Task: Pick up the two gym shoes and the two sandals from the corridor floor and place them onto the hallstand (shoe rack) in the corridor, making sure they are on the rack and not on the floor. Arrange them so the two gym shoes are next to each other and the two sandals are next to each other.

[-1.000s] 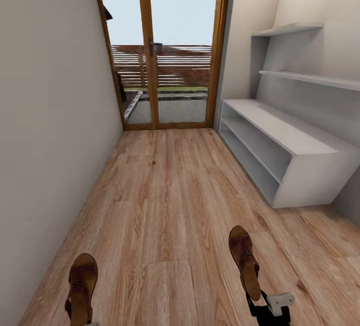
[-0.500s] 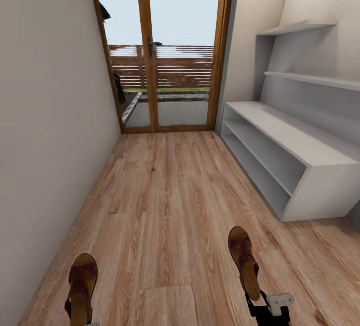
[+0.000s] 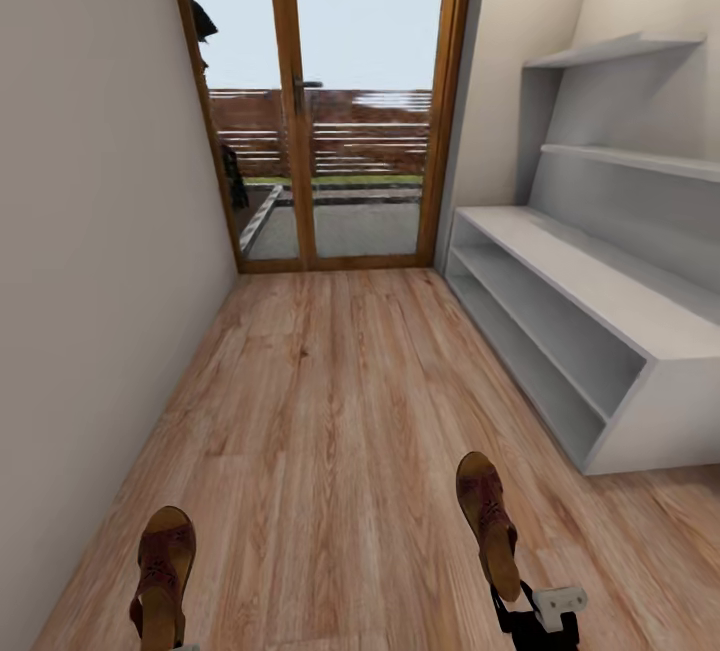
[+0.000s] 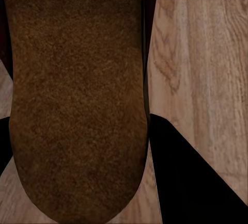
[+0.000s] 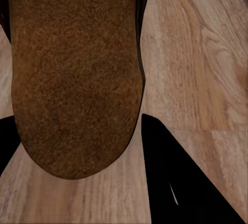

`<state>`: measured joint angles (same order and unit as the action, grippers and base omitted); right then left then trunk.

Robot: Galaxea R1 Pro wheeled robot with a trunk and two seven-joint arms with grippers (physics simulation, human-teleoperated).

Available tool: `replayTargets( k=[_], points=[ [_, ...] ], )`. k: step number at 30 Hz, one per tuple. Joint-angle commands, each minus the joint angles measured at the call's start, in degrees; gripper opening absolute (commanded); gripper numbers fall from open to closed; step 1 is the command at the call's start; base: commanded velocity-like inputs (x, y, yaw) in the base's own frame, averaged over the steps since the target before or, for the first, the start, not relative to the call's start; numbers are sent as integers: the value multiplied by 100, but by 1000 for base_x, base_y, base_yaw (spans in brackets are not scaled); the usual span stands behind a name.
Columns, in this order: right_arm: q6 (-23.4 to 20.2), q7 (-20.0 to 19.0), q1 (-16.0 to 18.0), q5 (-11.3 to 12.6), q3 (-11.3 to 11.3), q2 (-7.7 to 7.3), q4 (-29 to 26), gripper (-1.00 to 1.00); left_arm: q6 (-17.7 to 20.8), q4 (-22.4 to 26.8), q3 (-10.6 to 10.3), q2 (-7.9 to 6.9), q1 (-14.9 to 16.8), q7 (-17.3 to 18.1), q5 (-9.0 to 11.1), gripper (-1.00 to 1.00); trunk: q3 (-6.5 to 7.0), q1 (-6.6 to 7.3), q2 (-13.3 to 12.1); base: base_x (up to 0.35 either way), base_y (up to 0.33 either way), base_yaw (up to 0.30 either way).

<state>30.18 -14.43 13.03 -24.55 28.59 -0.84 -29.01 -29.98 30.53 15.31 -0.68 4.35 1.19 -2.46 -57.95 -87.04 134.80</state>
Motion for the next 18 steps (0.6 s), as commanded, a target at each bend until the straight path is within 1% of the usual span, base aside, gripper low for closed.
replayTargets(
  k=[1,18],
  points=[
    [14,-60,6,0,49,5,0,-100,-17,-3,24,4,4,4,-45,-100,-5,-2,2,340,0,0],
    [14,-60,6,2,47,5,-1,-100,-17,-3,24,6,4,3,-45,-100,-5,-2,2,340,0,0]
  ],
)
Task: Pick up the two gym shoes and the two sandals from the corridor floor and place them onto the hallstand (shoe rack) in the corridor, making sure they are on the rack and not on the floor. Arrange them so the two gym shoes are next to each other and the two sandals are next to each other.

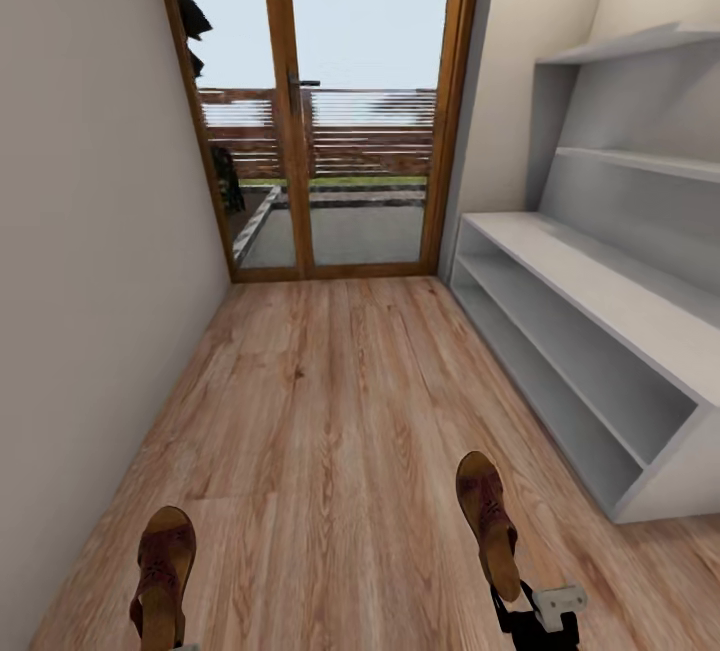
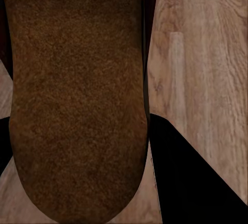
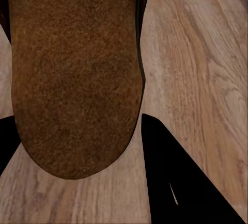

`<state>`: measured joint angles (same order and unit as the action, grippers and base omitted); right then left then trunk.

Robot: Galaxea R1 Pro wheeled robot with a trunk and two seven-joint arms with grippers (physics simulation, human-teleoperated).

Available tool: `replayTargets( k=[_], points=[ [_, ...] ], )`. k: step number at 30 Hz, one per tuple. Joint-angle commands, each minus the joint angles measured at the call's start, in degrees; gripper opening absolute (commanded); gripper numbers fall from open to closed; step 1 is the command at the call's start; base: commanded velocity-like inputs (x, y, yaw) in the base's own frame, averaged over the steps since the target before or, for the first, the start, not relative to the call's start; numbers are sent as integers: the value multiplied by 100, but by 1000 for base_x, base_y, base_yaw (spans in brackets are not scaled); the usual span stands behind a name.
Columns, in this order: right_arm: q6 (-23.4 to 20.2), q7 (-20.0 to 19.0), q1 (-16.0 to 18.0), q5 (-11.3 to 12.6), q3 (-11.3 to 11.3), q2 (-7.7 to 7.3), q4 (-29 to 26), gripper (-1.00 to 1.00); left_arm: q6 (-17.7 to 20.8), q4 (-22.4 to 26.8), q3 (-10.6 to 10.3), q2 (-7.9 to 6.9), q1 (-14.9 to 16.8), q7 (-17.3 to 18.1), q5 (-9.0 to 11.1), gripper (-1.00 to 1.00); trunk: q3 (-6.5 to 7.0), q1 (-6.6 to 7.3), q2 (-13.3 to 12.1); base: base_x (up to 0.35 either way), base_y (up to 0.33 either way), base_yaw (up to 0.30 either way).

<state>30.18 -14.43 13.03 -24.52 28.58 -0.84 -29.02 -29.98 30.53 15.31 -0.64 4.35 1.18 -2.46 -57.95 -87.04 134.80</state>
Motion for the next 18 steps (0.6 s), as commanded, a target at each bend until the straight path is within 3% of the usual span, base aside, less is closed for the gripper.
replayTargets(
  k=[1,18],
  points=[
    [14,-60,6,-1,48,5,-1,-100,-17,-3,24,3,4,4,-46,-100,-5,-2,2,340,0,0],
    [14,-60,6,0,49,5,-6,-100,-17,-3,24,3,4,3,-45,-100,-5,-2,2,340,0,0]
  ],
)
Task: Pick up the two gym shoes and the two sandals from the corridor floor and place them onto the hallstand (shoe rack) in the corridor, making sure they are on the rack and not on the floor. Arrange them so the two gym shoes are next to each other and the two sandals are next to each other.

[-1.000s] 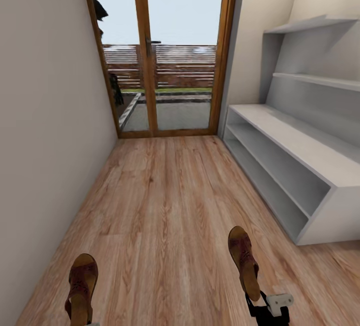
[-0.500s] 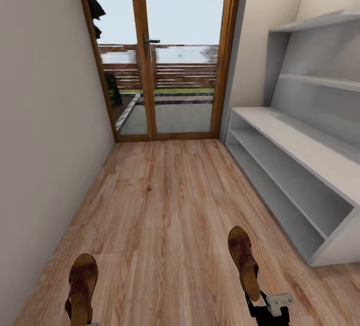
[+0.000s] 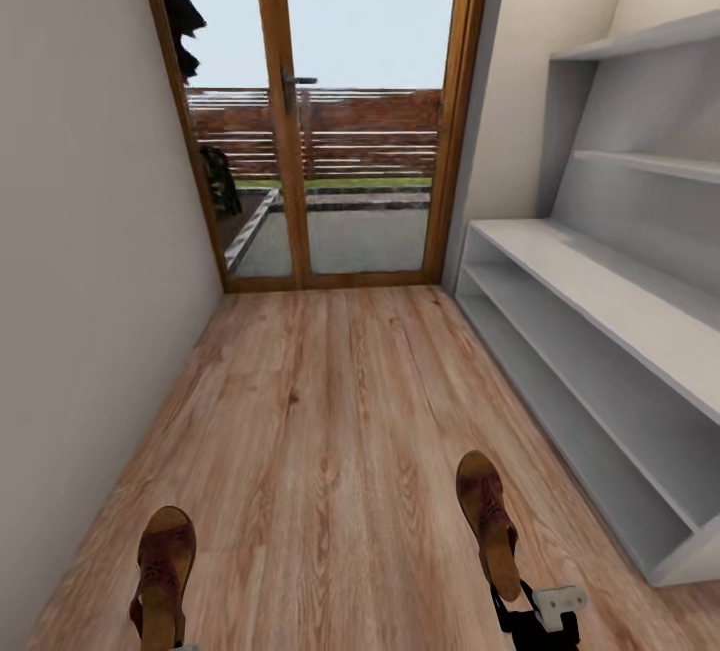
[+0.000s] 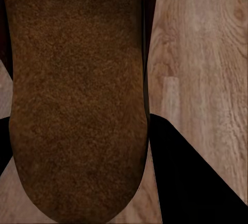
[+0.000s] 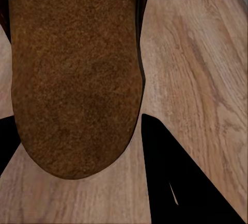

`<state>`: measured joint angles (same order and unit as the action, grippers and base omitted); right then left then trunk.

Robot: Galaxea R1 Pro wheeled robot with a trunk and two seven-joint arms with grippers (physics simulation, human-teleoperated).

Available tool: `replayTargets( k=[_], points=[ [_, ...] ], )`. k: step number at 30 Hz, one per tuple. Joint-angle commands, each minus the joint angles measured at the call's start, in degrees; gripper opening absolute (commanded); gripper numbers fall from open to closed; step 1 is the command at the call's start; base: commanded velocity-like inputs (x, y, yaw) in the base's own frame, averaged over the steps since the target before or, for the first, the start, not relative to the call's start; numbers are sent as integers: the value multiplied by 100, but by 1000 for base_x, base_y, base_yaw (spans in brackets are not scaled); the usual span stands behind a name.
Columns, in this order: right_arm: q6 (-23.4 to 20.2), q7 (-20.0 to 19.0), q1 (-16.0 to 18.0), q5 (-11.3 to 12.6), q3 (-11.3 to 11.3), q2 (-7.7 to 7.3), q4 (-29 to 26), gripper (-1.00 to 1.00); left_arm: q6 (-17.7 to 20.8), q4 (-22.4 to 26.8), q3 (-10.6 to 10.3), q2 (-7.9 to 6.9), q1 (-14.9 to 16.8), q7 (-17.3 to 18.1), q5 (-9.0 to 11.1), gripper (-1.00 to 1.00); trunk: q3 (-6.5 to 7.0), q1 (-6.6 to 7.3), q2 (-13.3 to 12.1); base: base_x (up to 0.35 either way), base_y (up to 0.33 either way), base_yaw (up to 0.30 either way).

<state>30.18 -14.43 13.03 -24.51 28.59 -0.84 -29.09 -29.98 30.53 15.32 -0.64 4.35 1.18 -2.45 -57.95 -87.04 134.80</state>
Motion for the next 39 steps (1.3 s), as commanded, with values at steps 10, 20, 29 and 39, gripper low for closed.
replayTargets(
  k=[10,20,29,39],
  points=[
    [14,-60,6,-1,47,5,-1,-100,-17,-3,22,3,4,4,-45,-100,-5,-2,2,340,0,0],
    [14,-57,6,-1,49,5,-1,-100,-17,4,21,3,4,-1,-45,-100,-5,-2,2,340,60,0],
    [14,-51,6,-1,49,13,-1,-100,-17,6,16,3,4,3,-45,-100,-5,-2,2,338,45,0],
    [14,-51,6,-1,42,15,-1,-100,-17,6,15,3,4,4,-45,-100,-5,-2,2,338,2,0]
  ],
)
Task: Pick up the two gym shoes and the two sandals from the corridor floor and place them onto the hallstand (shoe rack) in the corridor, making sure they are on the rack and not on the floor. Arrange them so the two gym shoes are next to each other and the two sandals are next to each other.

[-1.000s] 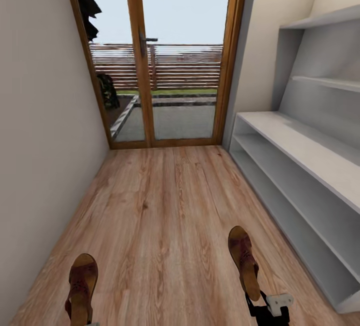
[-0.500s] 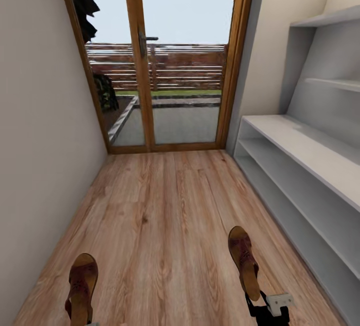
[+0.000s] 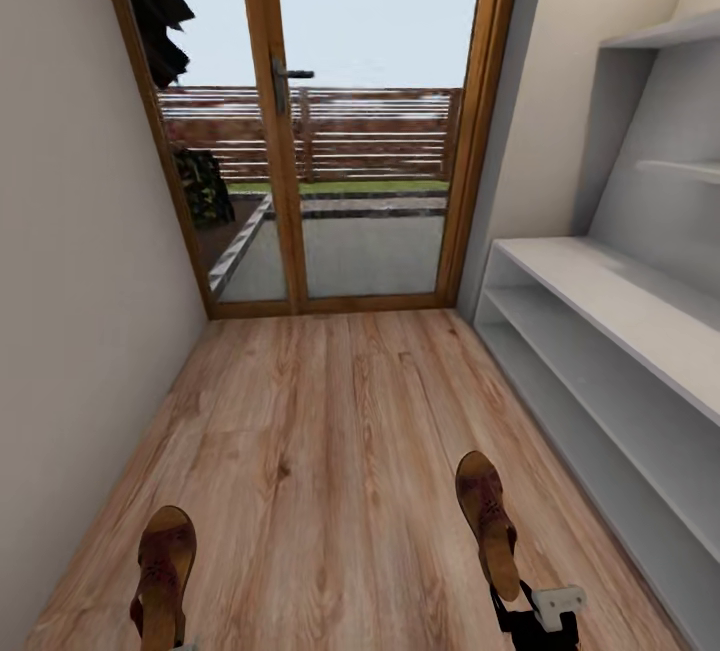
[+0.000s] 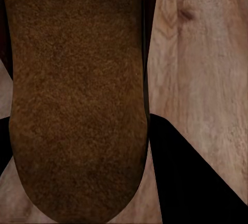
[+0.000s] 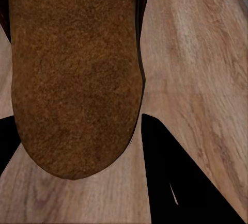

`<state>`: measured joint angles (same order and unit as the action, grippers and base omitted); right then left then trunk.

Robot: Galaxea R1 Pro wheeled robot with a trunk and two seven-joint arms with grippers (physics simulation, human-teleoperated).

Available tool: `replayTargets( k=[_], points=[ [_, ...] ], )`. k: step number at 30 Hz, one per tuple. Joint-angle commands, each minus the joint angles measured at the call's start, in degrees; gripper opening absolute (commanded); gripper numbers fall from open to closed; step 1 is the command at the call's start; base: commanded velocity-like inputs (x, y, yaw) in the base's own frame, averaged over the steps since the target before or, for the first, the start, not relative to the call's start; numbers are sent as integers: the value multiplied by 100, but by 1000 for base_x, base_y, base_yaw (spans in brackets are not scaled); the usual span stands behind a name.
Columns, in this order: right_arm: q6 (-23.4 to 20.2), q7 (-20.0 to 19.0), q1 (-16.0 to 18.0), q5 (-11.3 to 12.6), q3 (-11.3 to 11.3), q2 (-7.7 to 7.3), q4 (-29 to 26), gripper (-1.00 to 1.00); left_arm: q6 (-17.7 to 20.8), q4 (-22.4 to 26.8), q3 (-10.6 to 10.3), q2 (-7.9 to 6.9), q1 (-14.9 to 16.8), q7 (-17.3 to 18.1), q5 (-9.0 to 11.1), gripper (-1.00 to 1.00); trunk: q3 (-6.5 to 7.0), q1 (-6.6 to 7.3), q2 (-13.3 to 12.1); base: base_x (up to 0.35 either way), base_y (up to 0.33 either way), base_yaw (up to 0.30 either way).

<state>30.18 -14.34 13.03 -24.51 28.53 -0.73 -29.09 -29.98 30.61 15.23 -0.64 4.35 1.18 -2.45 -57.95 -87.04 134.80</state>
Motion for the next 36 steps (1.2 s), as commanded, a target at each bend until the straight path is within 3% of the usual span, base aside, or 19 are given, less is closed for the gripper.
replayTargets(
  k=[1,12,36],
  points=[
    [14,-60,6,-1,48,4,0,-100,-17,-3,24,3,4,2,-45,-100,-5,-2,2,338,0,0],
    [13,-60,6,-1,48,3,0,-100,-17,-3,24,3,4,5,-45,-100,-5,-2,2,338,0,-81],
    [14,-60,6,-1,48,3,0,-100,-17,-3,32,3,4,-3,-45,-100,-5,-2,2,325,129,-263]
  ],
)
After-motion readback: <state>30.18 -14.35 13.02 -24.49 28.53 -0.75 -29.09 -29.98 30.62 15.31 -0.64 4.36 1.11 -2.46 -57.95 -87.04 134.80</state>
